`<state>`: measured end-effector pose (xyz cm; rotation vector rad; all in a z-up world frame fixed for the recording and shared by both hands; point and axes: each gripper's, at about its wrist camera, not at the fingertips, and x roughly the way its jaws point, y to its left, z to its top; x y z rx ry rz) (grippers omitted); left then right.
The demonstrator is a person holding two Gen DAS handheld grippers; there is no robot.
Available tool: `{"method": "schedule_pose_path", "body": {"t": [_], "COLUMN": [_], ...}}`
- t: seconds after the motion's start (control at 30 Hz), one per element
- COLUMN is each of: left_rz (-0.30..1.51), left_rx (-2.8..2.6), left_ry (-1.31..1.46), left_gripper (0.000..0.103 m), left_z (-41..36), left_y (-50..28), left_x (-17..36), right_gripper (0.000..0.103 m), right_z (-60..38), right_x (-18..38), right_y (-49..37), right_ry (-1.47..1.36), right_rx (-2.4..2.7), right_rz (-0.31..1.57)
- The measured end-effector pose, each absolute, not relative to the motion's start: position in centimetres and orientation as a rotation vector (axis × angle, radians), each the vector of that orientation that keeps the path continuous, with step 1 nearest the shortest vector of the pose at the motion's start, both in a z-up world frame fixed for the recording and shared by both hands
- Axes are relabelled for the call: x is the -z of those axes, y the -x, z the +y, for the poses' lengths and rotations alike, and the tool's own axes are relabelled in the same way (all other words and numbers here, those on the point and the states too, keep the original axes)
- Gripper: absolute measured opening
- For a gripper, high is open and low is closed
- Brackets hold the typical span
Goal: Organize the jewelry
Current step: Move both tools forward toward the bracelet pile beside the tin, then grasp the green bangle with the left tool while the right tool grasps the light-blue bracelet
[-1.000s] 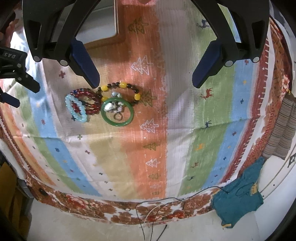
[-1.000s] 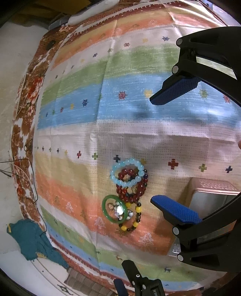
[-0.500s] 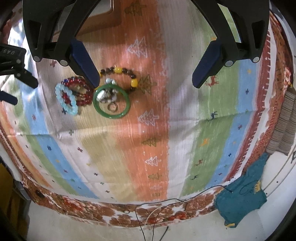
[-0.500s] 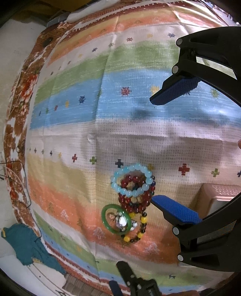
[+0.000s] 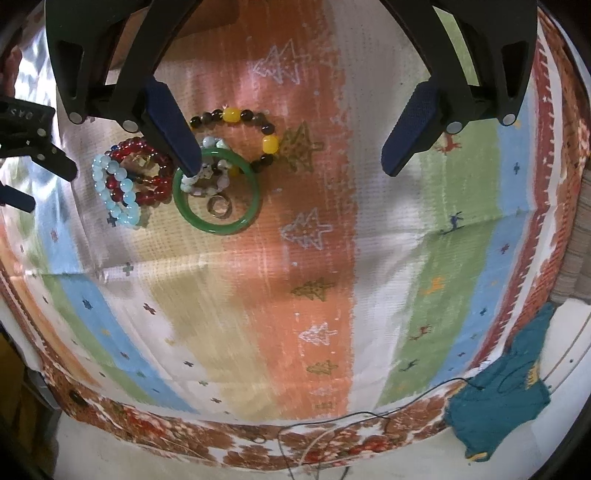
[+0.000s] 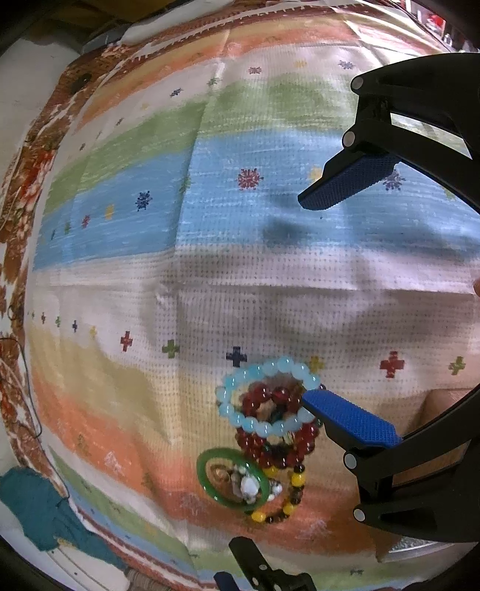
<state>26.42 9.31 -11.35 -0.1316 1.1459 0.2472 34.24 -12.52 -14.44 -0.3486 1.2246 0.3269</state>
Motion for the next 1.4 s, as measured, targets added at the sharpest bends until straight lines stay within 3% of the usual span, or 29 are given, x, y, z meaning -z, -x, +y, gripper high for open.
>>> {"method": "schedule_pose_path", "body": {"t": [0.37, 0.63, 0.7, 0.77, 0.87, 0.93, 0.97, 1.4], "left_rz": [1.182, 1.228, 1.242, 1.249, 1.248, 1.257, 1.259, 1.222], "left_rx": [-0.219, -0.216, -0.212, -0.209, -0.203, -0.205, -0.208, -0.227], "left_ry": [0.155, 0.149, 0.141, 0.140, 0.141, 0.130, 0.124, 0.116], "left_gripper": [0.090, 0.069, 0.060, 0.055, 0.033, 0.007, 0.007, 0.008], "left_z": [10.0, 10.3, 10.2, 10.2, 10.0, 9.7, 9.7, 8.4], "left_y": [-28.1, -29.2, -29.4, -29.5, -29.8, -30.0, -30.0, -28.7], "left_x": [13.4, 15.5, 16.0, 16.4, 16.4, 16.4, 16.4, 13.4], "right_gripper": [0.098, 0.096, 0.068, 0.066, 0.055, 0.033, 0.014, 0.012], "right_z": [-11.4, -10.4, -10.2, -9.9, -8.9, -8.7, -8.5, -9.0], "right_x": [16.3, 17.0, 17.3, 17.6, 17.7, 17.5, 17.4, 15.2], "right_y": [-35.6, -36.3, -36.3, -36.3, -36.2, -36.2, -36.1, -35.2], "right_ry": [0.364, 0.393, 0.394, 0.401, 0.430, 0.418, 0.420, 0.382], "right_rx": [-0.327, -0.339, -0.351, -0.362, -0.381, -0.399, -0.401, -0.425], "right_rz": [1.263, 1.273, 1.287, 1.297, 1.282, 1.280, 1.277, 1.225]}}
